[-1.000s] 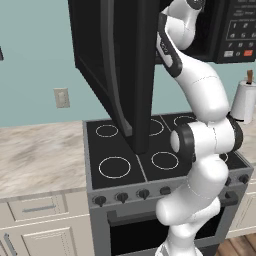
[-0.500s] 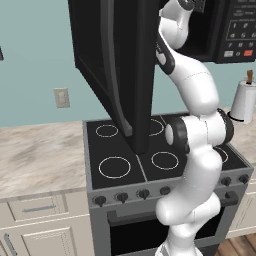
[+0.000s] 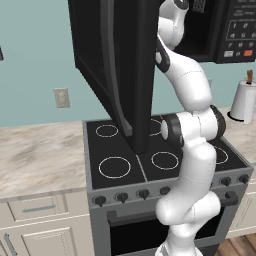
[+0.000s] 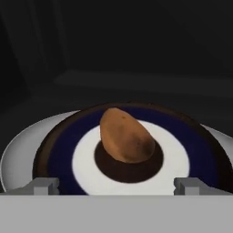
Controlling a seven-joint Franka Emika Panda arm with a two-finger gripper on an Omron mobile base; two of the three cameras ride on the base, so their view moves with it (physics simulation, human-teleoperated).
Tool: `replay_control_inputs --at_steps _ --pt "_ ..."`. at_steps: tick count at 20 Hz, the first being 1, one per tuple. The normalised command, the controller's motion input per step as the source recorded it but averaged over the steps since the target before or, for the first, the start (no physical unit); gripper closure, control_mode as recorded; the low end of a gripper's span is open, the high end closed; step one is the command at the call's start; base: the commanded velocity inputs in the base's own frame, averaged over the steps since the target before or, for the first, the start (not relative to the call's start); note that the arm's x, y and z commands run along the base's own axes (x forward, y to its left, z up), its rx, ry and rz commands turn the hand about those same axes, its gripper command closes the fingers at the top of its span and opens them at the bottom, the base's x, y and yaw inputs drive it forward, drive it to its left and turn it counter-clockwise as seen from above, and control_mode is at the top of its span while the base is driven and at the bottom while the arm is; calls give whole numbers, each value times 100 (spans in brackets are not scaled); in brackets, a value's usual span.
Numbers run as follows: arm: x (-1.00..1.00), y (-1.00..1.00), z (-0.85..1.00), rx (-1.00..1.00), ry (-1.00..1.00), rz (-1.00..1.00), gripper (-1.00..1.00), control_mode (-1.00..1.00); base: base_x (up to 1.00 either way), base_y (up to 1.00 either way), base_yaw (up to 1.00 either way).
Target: Retrieve the reheated potato from the microwave, then place the potato, cheese, and condiment on the cutting board.
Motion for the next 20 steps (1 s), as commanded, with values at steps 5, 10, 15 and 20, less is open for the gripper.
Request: replay_control_inputs --at_steps 5,10,15,20 --pt "29 3 -1 0 1 0 -100 -100 0 0 0" --pt "22 5 -5 0 0 0 -100 -100 0 0 0" --pt "20 4 -3 0 2 0 -100 -100 0 0 0" --pt "21 3 -4 -2 1 0 -100 -100 0 0 0"
